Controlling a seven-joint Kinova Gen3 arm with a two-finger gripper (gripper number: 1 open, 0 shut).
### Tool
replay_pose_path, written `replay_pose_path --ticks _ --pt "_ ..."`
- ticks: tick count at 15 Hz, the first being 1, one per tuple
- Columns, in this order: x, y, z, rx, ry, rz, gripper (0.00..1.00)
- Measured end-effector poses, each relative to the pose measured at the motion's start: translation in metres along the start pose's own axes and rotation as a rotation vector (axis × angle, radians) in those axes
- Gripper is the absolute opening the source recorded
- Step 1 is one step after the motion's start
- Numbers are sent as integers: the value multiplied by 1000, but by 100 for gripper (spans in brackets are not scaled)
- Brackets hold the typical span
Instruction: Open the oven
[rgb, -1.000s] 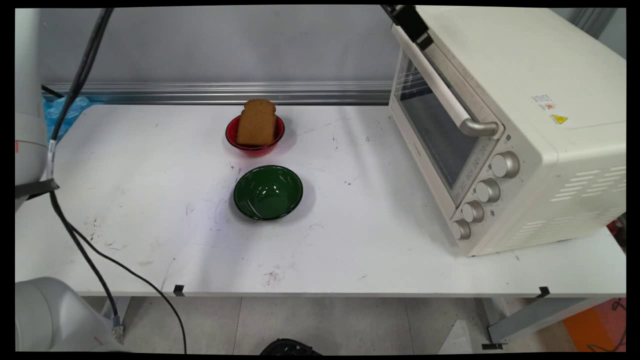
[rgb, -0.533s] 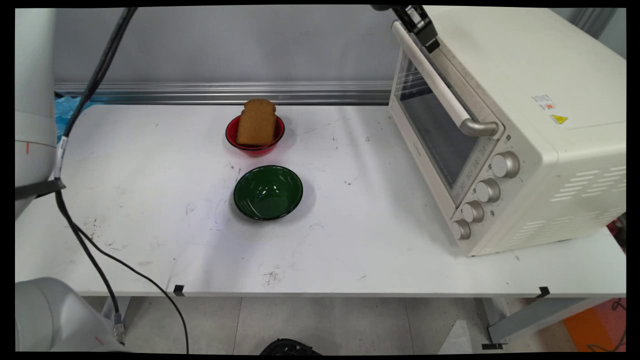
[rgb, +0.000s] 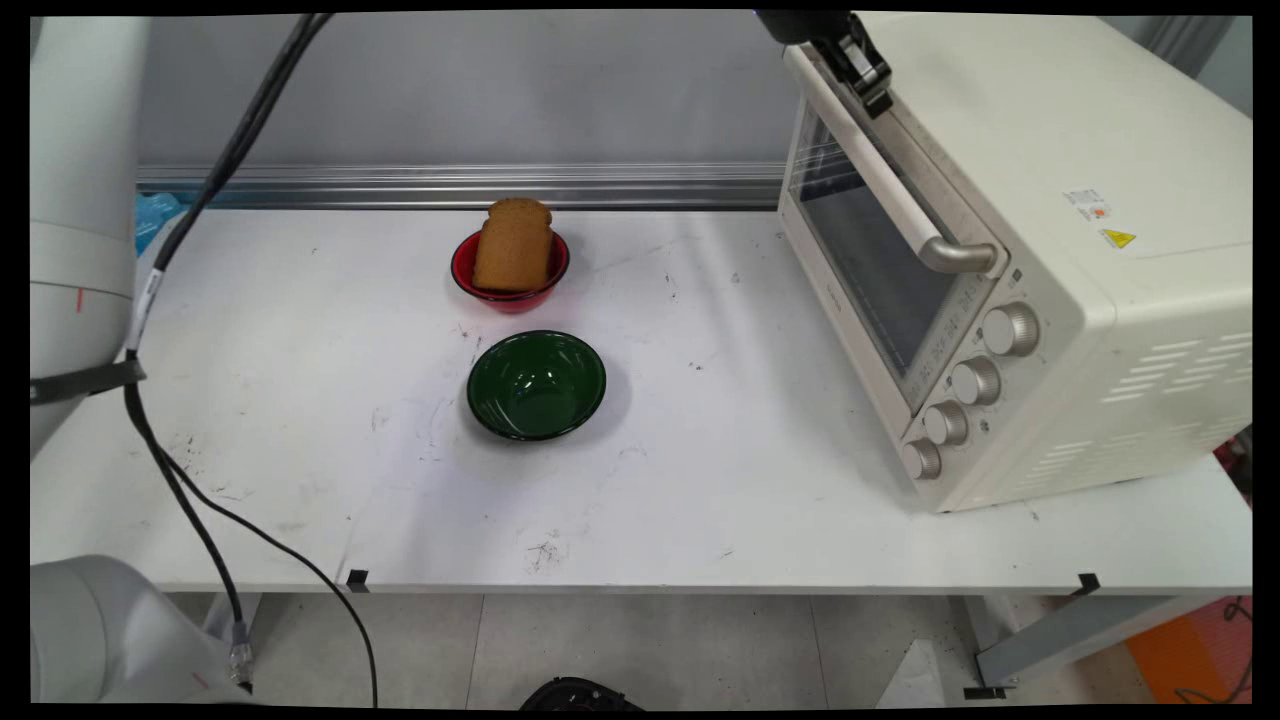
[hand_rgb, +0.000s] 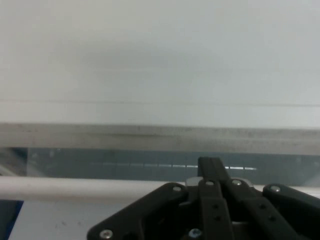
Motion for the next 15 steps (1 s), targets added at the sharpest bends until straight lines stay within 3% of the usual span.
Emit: replay_pose_path --ticks 15 --pt "-3 -1 41 11 -50 -10 0"
